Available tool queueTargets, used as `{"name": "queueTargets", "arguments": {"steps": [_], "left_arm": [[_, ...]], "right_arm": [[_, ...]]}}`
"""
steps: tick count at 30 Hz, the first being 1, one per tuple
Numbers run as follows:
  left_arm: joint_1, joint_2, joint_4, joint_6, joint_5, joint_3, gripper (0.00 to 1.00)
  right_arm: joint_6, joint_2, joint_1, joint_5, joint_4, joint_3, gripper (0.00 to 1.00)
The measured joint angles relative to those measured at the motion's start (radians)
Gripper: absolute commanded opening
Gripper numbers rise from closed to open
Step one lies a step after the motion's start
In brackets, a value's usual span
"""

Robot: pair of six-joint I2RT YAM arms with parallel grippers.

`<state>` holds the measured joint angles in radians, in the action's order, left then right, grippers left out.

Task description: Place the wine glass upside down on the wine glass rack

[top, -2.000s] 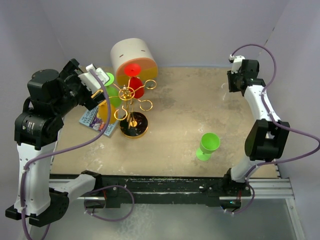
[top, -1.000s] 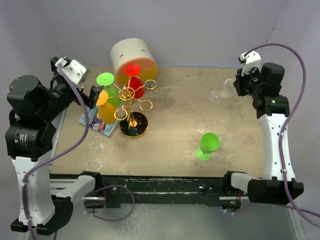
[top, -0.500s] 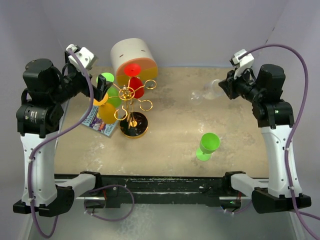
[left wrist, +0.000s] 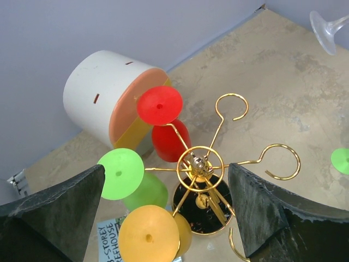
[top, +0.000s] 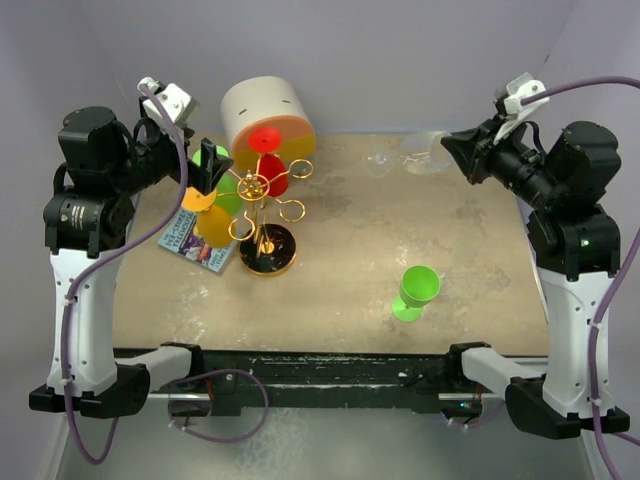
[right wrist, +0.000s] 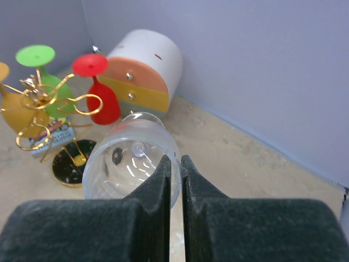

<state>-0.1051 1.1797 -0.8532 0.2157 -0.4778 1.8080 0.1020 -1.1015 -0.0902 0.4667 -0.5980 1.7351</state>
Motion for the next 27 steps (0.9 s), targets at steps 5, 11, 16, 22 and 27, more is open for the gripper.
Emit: {"name": "queueTargets", "arguments": {"steps": [5, 11, 16, 22, 27], "left_arm": [[0.019, 0.007, 0.030, -0.068, -0.058, -0.011, 0.95], [0.024, 0.017, 0.060, -0.140, -0.125, -0.011, 0.95], [-0.032, 0.043, 0.090, -0.175, -0.131, -0.011, 0.95], [-0.098, 0.119, 0.156, -0.284, -0.174, -0.012, 0.91], [-0.143, 0.162, 0.231, -0.393, -0.199, -0.029, 0.88]], "right_arm": [[-0.068, 0.002, -0.010, 0.054, 0.044, 0.045, 0.00], [-0.129, -0.042, -0.050, 0.094, 0.078, 0.102, 0.00], [-0.159, -0.095, -0.098, 0.101, 0.108, 0.140, 0.00], [-0.164, -0.180, -0.164, 0.093, 0.134, 0.201, 0.00], [-0.162, -0.244, -0.188, 0.082, 0.147, 0.245, 0.00]]}}
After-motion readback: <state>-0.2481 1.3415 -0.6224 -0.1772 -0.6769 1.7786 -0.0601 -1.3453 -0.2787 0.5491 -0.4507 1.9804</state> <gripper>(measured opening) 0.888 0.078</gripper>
